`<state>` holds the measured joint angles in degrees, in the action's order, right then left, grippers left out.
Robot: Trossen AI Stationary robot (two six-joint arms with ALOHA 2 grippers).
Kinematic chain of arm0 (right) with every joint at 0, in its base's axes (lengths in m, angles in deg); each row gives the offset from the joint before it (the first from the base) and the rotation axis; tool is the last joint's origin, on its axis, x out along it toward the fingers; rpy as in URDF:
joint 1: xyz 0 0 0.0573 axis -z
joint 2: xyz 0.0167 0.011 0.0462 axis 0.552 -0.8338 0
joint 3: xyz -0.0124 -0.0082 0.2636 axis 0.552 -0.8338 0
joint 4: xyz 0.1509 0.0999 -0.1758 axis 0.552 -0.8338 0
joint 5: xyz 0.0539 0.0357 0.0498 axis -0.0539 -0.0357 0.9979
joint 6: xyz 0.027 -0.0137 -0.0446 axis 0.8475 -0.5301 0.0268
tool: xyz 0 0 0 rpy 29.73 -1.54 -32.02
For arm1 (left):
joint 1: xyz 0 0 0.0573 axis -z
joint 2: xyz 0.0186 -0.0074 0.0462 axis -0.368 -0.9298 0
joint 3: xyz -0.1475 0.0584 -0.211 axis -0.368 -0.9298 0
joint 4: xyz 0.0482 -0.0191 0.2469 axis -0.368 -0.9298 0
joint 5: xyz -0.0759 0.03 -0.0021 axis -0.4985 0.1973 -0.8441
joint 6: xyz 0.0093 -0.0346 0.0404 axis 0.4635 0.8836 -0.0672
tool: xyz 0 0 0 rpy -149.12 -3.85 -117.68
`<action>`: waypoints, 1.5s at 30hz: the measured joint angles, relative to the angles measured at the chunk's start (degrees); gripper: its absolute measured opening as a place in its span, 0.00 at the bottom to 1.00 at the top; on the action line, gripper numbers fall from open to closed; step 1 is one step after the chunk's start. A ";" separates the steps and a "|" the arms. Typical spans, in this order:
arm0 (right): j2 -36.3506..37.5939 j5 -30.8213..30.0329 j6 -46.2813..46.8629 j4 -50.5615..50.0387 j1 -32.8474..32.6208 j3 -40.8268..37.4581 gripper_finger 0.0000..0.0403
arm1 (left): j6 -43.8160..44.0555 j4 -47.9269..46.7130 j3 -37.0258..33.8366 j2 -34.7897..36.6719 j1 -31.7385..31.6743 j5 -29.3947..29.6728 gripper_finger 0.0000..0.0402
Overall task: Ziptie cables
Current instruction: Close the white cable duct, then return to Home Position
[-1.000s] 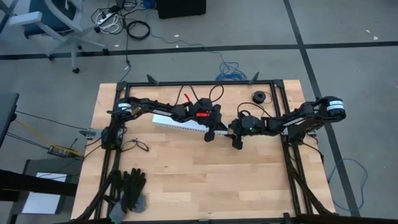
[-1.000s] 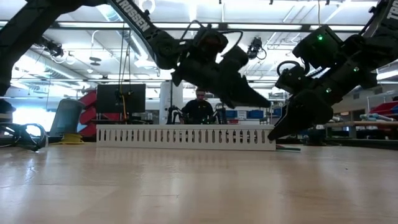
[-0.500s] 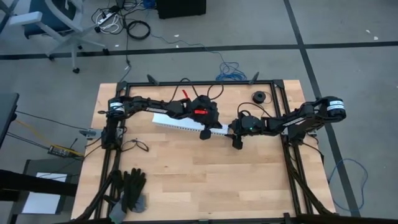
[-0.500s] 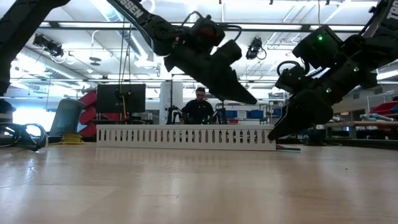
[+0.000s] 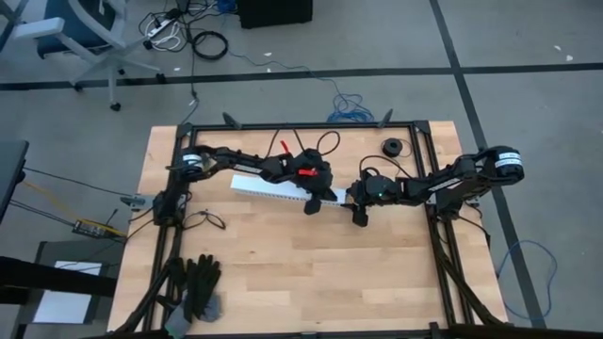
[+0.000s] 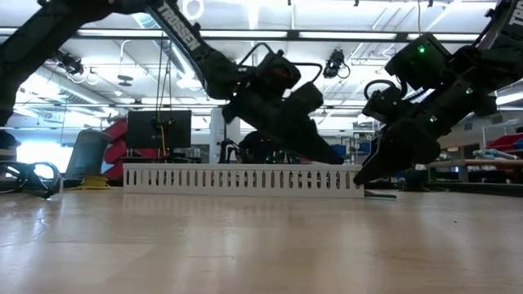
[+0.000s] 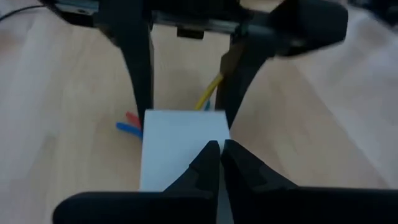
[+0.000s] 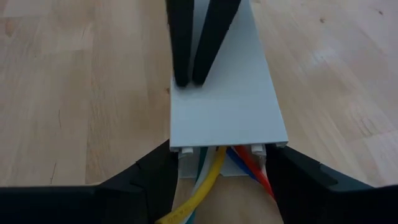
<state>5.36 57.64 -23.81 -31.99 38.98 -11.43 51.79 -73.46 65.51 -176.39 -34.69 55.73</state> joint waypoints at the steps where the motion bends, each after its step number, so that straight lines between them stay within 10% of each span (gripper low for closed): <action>1: 0.00 -0.08 0.02 -0.02 0.00 0.00 0.52 | 1.00 1.52 0.00 -0.31 0.04 -0.54 0.00; 19: -0.04 -0.06 1.75 -0.43 0.04 0.11 0.53 | 1.57 12.72 3.56 -0.23 0.12 -4.18 0.00; 33: 0.47 -0.07 1.18 -1.12 0.04 0.11 0.76 | 2.59 10.64 3.56 0.91 -1.00 -4.25 0.00; 45: 17.58 -5.46 -0.71 -16.44 0.04 0.09 0.77 | -5.20 -5.82 3.63 9.88 -3.11 -1.81 0.00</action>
<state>22.94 52.18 -24.51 -48.43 39.02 -11.34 46.58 -79.28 69.14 -166.51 -37.80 53.92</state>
